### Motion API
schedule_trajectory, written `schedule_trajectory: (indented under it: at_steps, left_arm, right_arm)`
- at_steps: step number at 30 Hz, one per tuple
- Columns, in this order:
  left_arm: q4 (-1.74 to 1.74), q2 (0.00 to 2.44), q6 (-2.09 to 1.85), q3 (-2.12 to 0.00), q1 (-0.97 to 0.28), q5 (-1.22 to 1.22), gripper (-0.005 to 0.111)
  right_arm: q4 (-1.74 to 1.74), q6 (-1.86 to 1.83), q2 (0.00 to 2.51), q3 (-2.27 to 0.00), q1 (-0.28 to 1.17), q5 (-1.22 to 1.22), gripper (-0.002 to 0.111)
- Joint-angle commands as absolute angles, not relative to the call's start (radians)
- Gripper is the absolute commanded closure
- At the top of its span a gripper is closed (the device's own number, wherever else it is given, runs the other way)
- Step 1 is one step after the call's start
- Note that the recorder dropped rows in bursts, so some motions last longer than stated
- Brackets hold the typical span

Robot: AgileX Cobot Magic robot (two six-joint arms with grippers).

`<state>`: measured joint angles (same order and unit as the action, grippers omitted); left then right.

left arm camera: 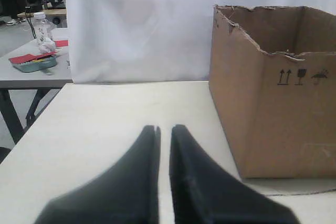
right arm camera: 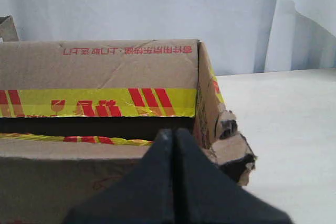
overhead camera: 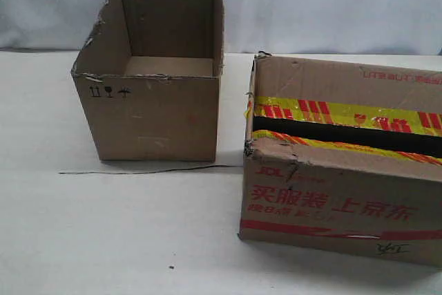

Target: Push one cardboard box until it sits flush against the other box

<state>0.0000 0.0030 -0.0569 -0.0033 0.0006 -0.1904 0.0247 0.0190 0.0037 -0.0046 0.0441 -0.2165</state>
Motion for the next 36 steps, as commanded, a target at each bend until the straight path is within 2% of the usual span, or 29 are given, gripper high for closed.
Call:
schedule_trajectory:
  at_steps: [1, 21, 23, 25, 31, 36]
  left_arm:
    - [-0.008, 0.0, -0.055, 0.0, 0.004, -0.185, 0.107]
    - [-0.008, 0.0, -0.055, 0.0, 0.004, -0.185, 0.107]
    - [-0.008, 0.0, -0.055, 0.0, 0.004, -0.185, 0.107]
    - [-0.008, 0.0, -0.055, 0.0, 0.004, -0.185, 0.107]
    - [-0.008, 0.0, -0.055, 0.0, 0.004, -0.188, 0.107]
    - [-0.008, 0.0, -0.055, 0.0, 0.004, -0.188, 0.107]
  right_arm:
    - [0.019, 0.012, 0.0, 0.0, 0.047, -0.214, 0.109]
    - [0.017, 0.012, 0.0, 0.0, 0.047, -0.211, 0.109]
    - [0.102, 0.053, 0.0, 0.0, 0.047, -0.121, 0.109]
    - [0.339, 0.071, 0.0, 0.0, 0.047, -0.087, 0.109]
    - [0.544, -0.159, 0.007, 0.0, 0.05, -0.208, 0.109]
    - [0.738, -0.429, 0.267, 0.0, 0.05, -0.189, 0.109]
